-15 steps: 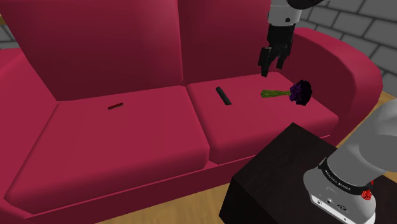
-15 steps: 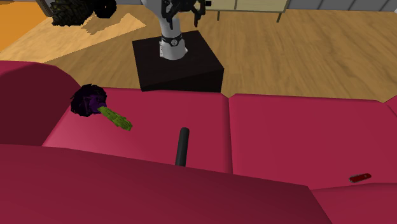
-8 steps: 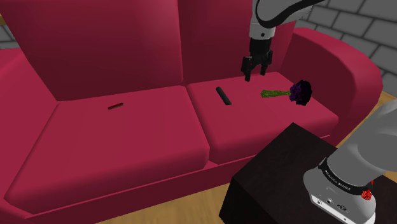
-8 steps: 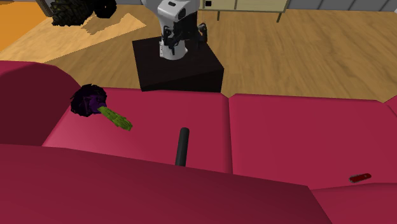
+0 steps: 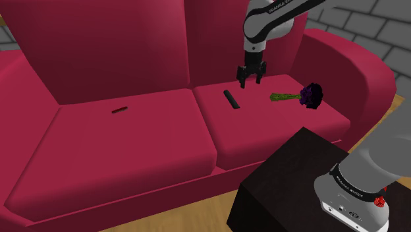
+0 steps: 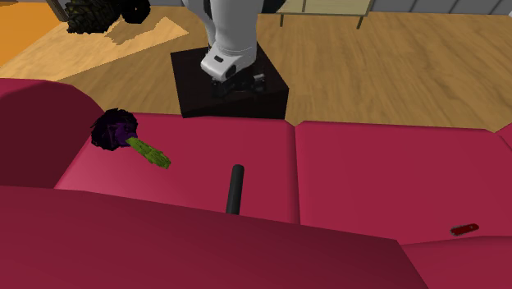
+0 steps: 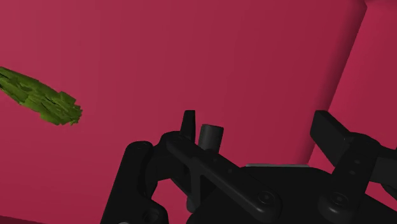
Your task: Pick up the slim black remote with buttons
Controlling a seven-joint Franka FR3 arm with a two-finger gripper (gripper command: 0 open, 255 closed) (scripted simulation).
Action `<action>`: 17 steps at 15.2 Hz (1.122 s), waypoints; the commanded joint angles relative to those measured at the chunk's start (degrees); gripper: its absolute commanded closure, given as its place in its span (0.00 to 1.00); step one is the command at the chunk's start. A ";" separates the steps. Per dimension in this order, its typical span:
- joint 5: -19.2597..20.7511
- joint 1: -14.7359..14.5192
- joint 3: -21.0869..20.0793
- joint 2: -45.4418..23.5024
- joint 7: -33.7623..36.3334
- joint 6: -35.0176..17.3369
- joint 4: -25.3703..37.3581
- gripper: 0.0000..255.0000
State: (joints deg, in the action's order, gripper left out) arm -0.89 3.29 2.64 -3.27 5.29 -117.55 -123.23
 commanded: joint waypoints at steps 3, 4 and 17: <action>-1.50 0.96 0.69 -9.23 -0.07 -2.07 6.45 0.00; -1.90 1.21 0.80 -11.51 -0.06 -2.37 8.25 0.00; -6.76 5.63 1.20 -42.58 1.16 0.33 39.69 0.00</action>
State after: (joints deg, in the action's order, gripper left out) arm -7.32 8.49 3.84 -43.24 6.25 -117.93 -86.66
